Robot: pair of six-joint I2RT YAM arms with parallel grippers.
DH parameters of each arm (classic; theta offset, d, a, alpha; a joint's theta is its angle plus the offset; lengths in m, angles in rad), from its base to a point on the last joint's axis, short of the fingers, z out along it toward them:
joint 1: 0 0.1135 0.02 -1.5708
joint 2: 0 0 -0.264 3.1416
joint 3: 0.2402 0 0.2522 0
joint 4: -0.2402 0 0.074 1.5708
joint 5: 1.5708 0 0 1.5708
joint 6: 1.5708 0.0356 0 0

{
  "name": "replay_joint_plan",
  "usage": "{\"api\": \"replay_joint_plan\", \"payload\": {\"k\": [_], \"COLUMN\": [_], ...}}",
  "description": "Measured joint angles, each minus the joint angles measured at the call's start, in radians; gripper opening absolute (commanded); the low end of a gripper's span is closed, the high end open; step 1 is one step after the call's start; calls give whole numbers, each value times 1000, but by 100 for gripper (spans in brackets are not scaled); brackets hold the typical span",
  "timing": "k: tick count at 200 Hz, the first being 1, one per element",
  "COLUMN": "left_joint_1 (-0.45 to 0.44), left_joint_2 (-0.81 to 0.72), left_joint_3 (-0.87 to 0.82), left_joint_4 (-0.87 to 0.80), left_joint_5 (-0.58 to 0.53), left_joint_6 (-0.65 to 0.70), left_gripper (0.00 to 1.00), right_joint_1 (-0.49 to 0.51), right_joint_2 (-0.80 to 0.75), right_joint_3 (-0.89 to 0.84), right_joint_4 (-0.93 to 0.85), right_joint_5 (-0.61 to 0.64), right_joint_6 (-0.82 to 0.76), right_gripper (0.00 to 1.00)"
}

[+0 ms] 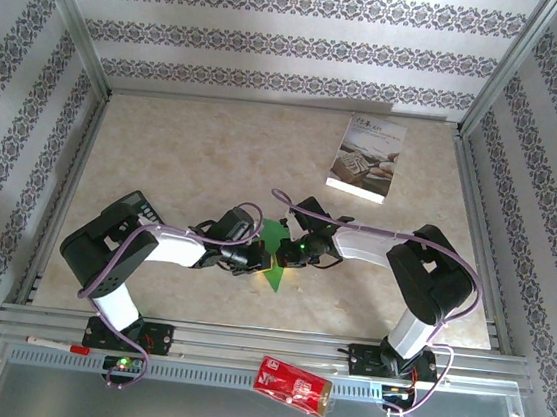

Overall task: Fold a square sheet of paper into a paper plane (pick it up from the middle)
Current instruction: Third fold the triangle at the center of the table.

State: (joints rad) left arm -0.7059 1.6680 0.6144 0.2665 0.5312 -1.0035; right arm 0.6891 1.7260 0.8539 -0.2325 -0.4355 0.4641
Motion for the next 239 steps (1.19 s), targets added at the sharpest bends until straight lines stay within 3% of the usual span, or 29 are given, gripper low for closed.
{"api": "replay_joint_plan", "payload": {"k": [239], "left_joint_1": [207], "left_joint_2": [-57], "left_joint_3": [0], "left_joint_4": [-128], "left_joint_5": [6], "left_joint_6": [132], "left_gripper": [10], "right_joint_1": [0], "right_joint_2": [8], "right_joint_3": [2], "right_joint_4": [18], "right_joint_5": [-4], "right_joint_6": [0], "right_gripper": [0]}}
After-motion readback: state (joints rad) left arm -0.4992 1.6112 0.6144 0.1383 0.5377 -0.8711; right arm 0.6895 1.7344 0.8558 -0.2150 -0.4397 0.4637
